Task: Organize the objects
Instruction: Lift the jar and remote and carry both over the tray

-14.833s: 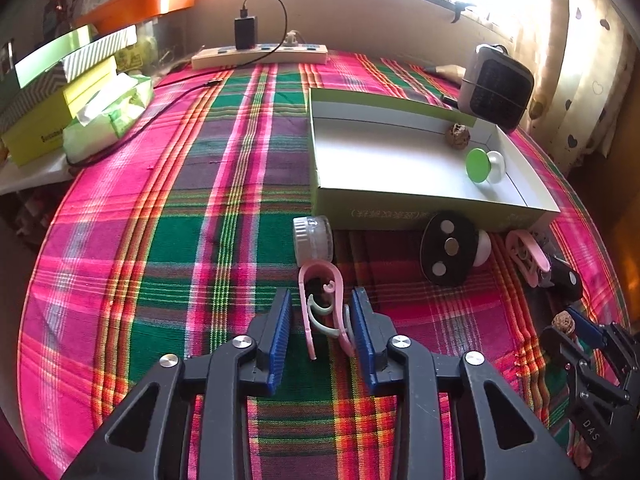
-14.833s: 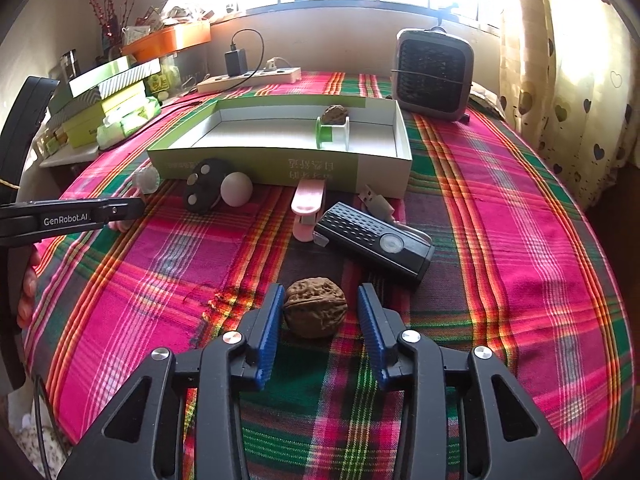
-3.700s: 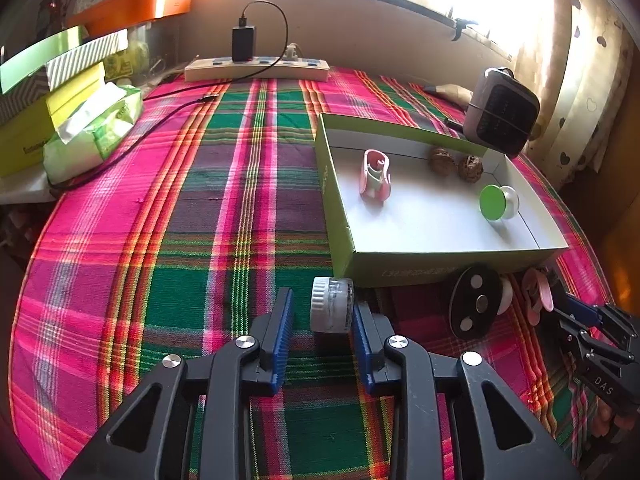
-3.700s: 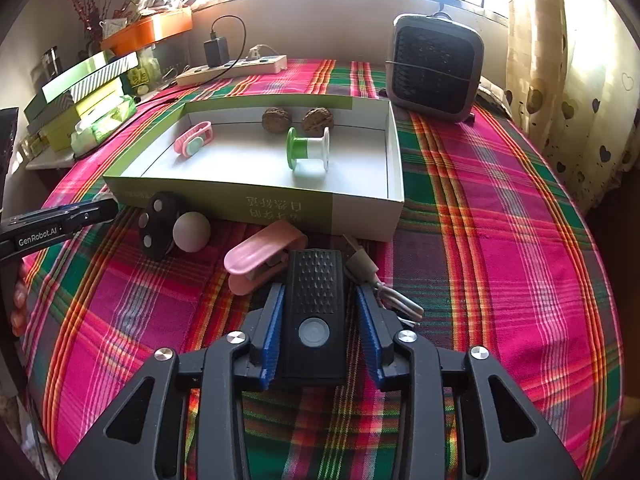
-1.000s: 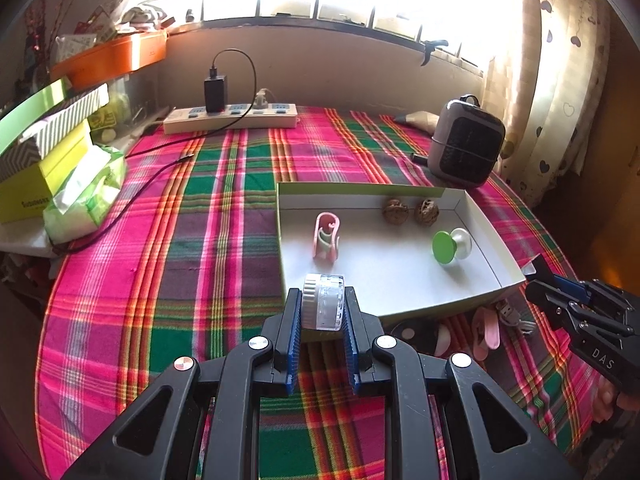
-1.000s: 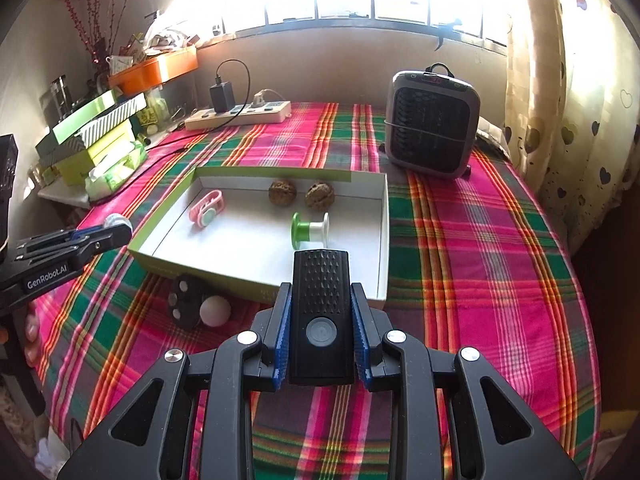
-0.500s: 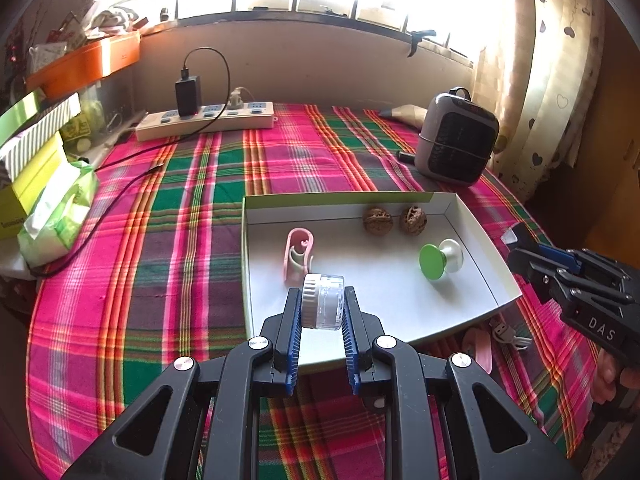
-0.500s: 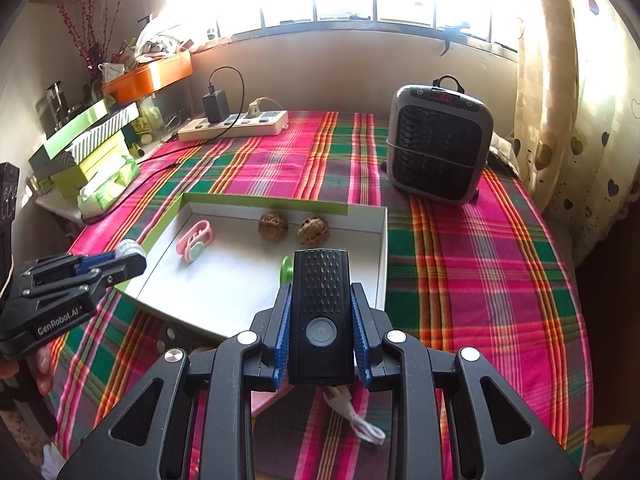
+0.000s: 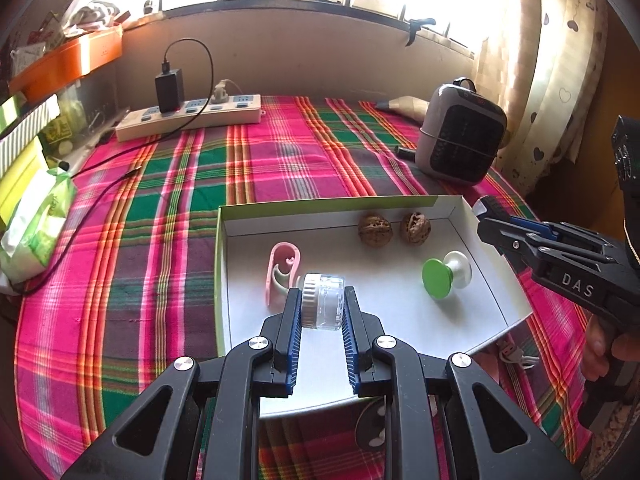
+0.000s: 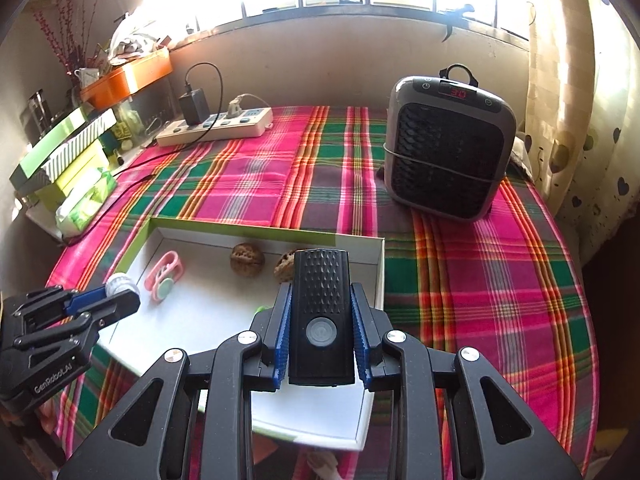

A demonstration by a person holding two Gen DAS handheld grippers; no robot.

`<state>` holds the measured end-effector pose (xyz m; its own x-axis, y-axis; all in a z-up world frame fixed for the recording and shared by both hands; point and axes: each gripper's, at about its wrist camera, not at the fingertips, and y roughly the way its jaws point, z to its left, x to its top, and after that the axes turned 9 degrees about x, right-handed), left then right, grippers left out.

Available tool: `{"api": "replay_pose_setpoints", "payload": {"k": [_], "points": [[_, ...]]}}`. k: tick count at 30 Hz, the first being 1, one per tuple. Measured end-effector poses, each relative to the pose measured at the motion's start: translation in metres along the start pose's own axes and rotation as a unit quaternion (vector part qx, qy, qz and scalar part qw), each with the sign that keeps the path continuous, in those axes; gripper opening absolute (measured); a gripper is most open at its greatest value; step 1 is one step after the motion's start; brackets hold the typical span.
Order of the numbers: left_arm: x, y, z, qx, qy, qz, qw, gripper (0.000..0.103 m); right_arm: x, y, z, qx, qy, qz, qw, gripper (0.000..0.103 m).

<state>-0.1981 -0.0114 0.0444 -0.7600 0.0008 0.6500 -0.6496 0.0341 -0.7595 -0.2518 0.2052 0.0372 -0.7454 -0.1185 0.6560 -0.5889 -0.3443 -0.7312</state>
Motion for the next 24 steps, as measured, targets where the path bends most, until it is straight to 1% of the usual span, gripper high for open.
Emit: {"api": "replay_pose_setpoints", "payload": {"k": [12, 24], "points": [[0.01, 0.025, -0.006, -0.002, 0.007, 0.02, 0.9998, 0.017, 0.009, 0.032, -0.013, 0.001, 0.012, 0.032, 0.999, 0.028], [0.018, 0.043, -0.011, -0.002, 0.014, 0.03, 0.9995, 0.017, 0.01, 0.05, -0.016, -0.002, 0.017, 0.052, 0.999, 0.028]]}}
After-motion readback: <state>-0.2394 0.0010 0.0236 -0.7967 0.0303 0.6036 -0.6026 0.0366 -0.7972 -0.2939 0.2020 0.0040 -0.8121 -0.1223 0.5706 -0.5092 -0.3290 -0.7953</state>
